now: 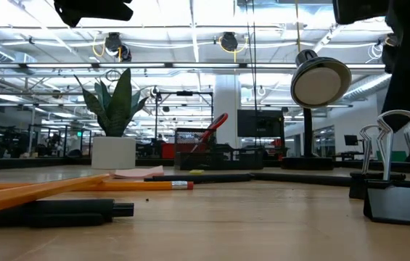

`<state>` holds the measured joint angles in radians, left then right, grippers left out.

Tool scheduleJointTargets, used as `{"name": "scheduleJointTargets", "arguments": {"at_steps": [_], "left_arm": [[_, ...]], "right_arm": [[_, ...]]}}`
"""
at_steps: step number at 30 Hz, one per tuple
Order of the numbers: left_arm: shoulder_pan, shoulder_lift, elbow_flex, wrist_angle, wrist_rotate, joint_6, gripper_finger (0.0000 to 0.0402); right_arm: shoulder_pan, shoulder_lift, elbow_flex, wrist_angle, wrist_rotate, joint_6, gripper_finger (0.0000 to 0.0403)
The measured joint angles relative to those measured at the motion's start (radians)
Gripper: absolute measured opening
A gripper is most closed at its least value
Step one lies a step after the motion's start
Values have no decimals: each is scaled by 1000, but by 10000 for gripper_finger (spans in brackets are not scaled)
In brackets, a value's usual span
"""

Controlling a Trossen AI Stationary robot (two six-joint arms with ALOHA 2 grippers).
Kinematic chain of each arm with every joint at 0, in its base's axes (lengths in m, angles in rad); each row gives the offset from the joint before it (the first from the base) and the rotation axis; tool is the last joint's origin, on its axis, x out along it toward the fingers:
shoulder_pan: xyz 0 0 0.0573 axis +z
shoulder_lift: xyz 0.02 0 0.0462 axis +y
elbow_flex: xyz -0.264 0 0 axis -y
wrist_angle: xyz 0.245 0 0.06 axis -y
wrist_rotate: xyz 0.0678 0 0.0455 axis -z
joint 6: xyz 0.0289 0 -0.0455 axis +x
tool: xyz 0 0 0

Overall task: Pick and place office supplies into organizer
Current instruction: Put the black binder clip into the black black mesh desk organizer

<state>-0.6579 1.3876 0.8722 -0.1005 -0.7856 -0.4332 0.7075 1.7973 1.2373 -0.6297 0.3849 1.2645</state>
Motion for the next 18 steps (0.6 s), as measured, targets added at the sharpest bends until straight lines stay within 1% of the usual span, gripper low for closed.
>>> {"name": "scheduleJointTargets", "arguments": {"at_steps": [6, 18], "left_arm": [[0, 0, 0, 0, 0, -9, 177], [0, 0, 0, 0, 0, -13, 177]], "right_arm": [[-8, 0, -27, 18, 2, -3, 100], [-33, 0, -29, 33, 5, -52, 98]]}}
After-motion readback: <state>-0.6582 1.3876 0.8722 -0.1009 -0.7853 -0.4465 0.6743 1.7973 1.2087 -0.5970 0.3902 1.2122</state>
